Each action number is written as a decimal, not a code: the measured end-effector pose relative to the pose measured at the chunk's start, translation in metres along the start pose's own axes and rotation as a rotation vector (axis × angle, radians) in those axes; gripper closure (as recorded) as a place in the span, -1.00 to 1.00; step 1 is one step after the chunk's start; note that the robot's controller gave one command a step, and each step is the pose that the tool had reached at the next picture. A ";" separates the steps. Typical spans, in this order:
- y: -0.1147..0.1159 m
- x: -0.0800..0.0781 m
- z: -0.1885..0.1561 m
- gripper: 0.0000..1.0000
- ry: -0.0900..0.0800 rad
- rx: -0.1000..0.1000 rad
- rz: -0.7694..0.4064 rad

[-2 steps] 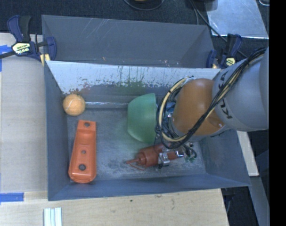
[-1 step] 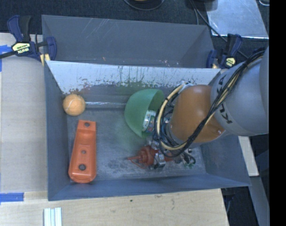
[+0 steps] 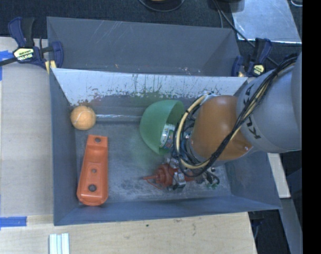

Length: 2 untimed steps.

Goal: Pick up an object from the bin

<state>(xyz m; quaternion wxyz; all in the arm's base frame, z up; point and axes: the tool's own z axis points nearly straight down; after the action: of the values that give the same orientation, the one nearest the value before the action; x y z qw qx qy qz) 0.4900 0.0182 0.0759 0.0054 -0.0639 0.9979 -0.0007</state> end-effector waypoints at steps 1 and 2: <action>0.028 -0.017 -0.106 1.00 -0.003 0.000 -0.018; 0.028 -0.017 -0.106 1.00 -0.003 0.000 -0.017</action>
Offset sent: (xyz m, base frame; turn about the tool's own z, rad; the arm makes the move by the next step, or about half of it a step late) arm 0.0000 0.0000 0.0000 0.0000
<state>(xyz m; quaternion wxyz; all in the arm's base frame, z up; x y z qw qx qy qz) 0.5021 0.0481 0.1818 0.0069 -0.0727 0.9973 -0.0008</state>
